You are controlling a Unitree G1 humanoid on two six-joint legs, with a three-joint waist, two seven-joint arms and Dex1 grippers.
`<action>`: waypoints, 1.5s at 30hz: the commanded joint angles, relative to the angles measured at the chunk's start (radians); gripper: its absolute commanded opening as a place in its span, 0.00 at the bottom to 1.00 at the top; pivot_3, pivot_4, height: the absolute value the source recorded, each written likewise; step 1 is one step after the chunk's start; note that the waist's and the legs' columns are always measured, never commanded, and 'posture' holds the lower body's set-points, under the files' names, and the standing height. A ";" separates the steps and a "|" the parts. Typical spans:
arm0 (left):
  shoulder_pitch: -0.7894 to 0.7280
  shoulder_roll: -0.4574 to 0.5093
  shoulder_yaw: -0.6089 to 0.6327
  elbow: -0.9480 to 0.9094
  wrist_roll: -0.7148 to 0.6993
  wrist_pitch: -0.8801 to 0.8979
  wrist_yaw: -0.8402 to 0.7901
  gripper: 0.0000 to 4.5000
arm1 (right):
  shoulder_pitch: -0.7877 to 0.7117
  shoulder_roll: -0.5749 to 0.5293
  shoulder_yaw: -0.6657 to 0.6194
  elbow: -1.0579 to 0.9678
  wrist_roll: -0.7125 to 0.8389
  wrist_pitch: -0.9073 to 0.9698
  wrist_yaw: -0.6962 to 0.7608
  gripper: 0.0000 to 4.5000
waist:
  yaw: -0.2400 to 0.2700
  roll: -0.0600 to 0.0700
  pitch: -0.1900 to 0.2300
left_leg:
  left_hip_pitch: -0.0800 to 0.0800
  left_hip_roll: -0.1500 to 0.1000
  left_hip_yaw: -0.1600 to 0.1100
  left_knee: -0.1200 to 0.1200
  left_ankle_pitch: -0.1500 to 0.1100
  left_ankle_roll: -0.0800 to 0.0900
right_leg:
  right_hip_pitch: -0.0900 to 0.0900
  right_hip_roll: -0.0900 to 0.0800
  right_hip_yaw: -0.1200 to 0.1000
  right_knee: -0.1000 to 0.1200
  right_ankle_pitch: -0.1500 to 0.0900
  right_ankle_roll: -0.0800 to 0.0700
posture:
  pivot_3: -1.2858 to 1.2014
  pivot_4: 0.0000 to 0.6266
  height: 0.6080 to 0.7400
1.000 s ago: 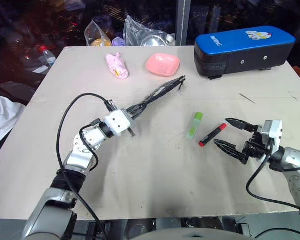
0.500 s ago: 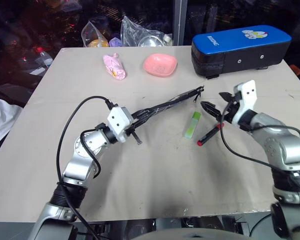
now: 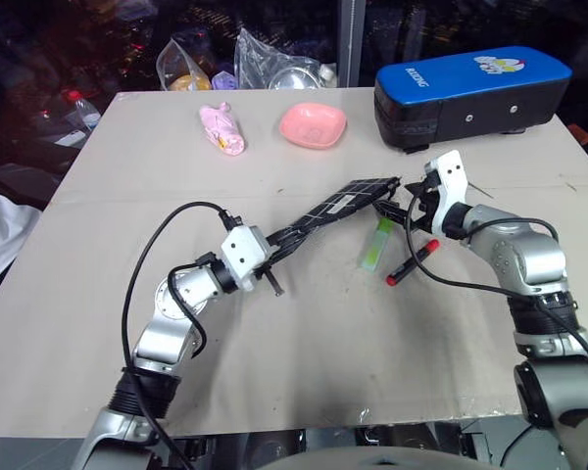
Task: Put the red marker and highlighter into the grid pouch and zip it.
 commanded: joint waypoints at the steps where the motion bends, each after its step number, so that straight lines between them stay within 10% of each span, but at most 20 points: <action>1: -0.004 -0.004 0.032 -0.012 0.006 -0.026 -0.008 0.01 | -0.048 0.007 0.001 0.050 -0.041 -0.071 0.007 1.00 | 0.000 0.000 0.000 | 0.000 0.000 0.000 0.000 0.000 0.000 | 0.000 0.000 0.000 0.000 0.000 0.000 | 0.52 0.24 0.99; 11: 0.012 -0.015 0.044 -0.009 0.019 -0.040 -0.026 0.00 | -0.063 0.024 -0.005 0.091 -0.083 -0.130 0.031 0.02 | -0.001 0.000 0.000 | 0.000 0.000 0.000 0.000 0.000 0.000 | 0.000 0.000 0.000 0.000 0.000 0.000 | 0.52 0.24 0.99; 25: 0.002 -0.042 0.081 0.002 0.010 -0.006 0.019 0.00 | -0.050 0.037 0.008 0.061 -0.111 -0.142 0.047 0.02 | -0.001 0.000 0.000 | 0.000 0.000 0.000 0.000 0.000 0.000 | 0.000 0.000 0.000 0.000 0.000 0.000 | 0.52 0.24 0.99; 31: -0.008 -0.041 0.071 0.009 0.048 -0.015 0.010 0.47 | -0.053 0.050 0.003 0.053 -0.118 -0.144 0.044 0.00 | 0.000 0.000 0.000 | 0.000 0.000 0.000 0.000 0.000 0.000 | 0.000 -0.001 0.000 0.000 0.000 0.000 | 0.52 0.24 0.99; 45: -0.024 -0.050 -0.004 0.002 0.158 -0.039 -0.017 0.47 | -0.055 0.085 -0.003 -0.003 -0.111 -0.095 0.023 0.00 | 0.000 0.000 0.000 | 0.000 0.000 0.001 -0.001 0.000 0.000 | -0.001 0.000 0.000 0.000 0.000 0.000 | 0.52 0.24 0.99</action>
